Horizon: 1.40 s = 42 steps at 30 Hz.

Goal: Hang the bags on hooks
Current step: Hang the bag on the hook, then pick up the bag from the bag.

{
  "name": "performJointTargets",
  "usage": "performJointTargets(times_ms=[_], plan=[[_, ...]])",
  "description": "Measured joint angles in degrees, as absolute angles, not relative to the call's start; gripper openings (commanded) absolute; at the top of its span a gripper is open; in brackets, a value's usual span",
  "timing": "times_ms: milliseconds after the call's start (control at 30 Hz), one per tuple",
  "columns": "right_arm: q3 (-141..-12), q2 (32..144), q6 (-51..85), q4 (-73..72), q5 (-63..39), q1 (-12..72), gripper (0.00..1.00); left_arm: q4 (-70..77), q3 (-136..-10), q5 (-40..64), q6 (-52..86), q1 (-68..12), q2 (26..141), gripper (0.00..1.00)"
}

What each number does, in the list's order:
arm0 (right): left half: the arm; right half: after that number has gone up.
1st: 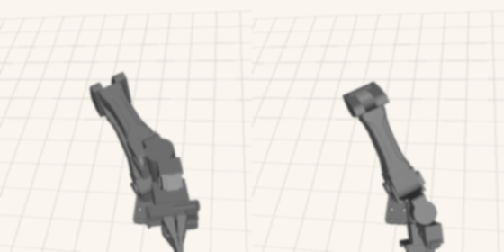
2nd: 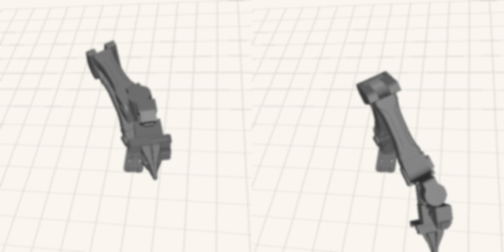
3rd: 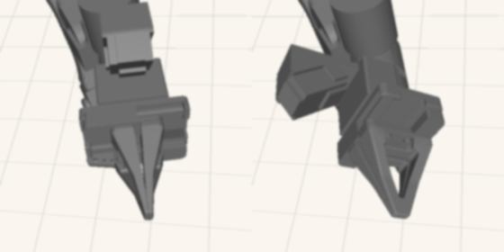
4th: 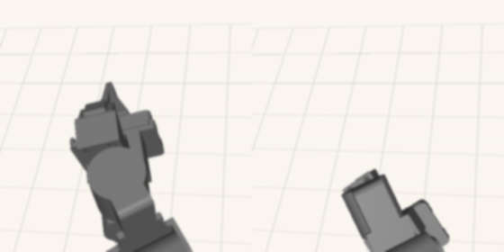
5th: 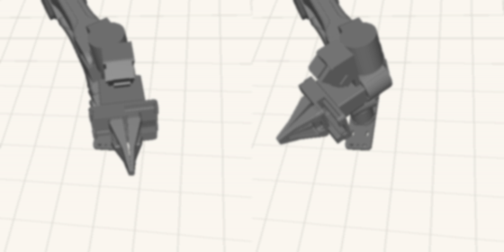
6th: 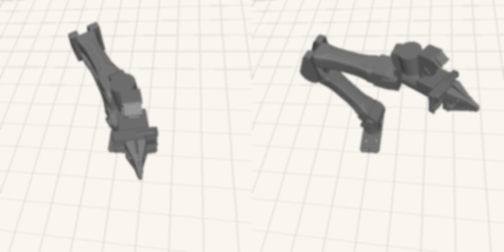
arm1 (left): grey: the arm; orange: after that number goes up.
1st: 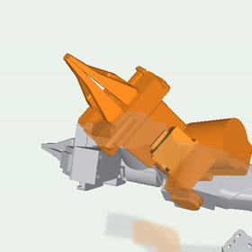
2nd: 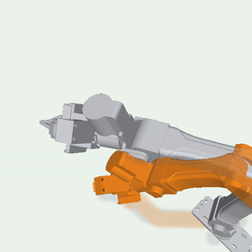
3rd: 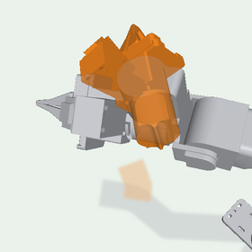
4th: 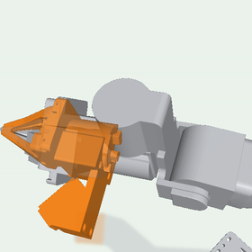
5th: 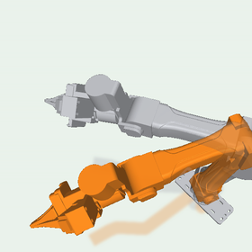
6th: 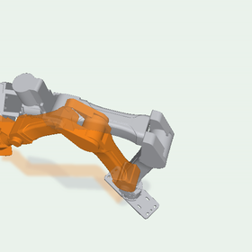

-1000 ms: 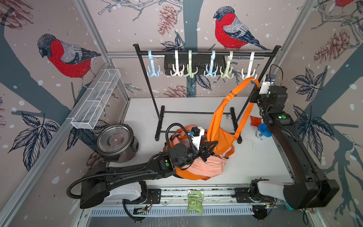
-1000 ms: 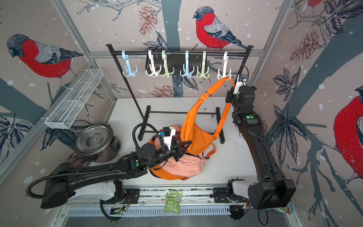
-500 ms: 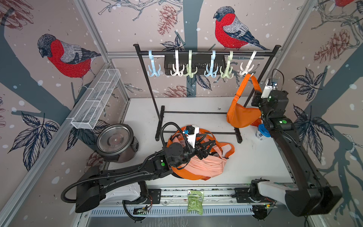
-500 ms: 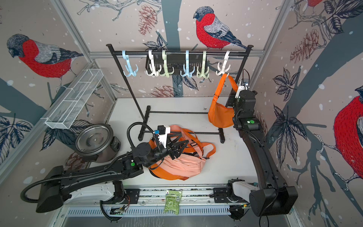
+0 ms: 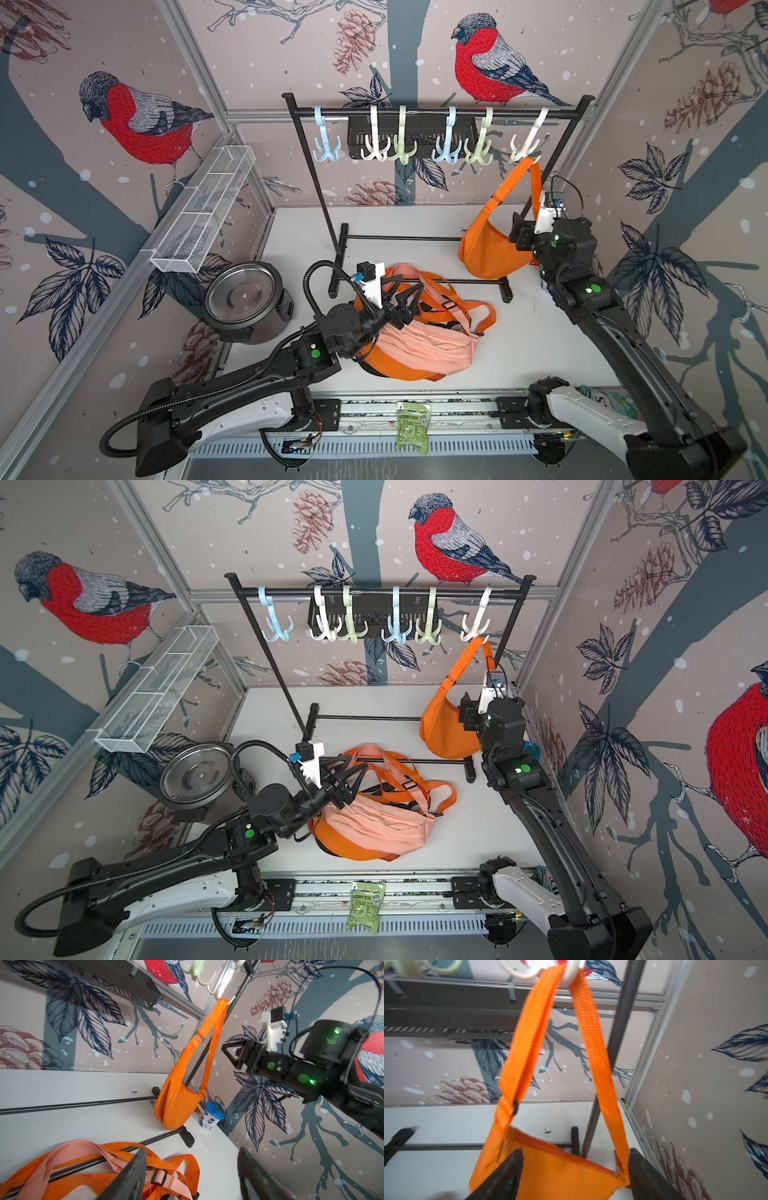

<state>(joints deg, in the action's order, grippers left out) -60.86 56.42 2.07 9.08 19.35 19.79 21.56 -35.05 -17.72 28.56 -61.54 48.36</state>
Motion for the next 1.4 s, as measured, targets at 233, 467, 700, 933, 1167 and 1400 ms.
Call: performJointTargets(times_ms=[233,467,700,933,1167,1400], plan=[[-57.47,50.02,-1.76,13.80,16.16,33.98,0.88,14.81,-32.14,-18.06,34.92,-53.56,40.86,0.68],[-55.68,48.03,-2.09,21.15,3.97,46.46,0.91,10.81,-30.96,-16.73,38.63,-50.00,36.69,0.68],[-54.28,50.89,-1.61,27.07,-4.80,55.37,0.92,10.24,-29.85,-13.76,38.44,-49.67,34.37,0.68],[-52.42,57.78,-0.23,30.87,-7.44,60.51,0.92,10.41,-29.78,-9.78,35.44,-49.67,32.25,0.69],[-50.24,63.64,0.08,31.35,-8.47,62.22,0.90,9.67,-30.26,-9.06,32.77,-49.67,29.63,0.69],[-49.84,68.73,0.27,30.55,-8.91,63.20,0.83,9.45,-30.26,-9.21,32.36,-49.67,28.40,0.69]])
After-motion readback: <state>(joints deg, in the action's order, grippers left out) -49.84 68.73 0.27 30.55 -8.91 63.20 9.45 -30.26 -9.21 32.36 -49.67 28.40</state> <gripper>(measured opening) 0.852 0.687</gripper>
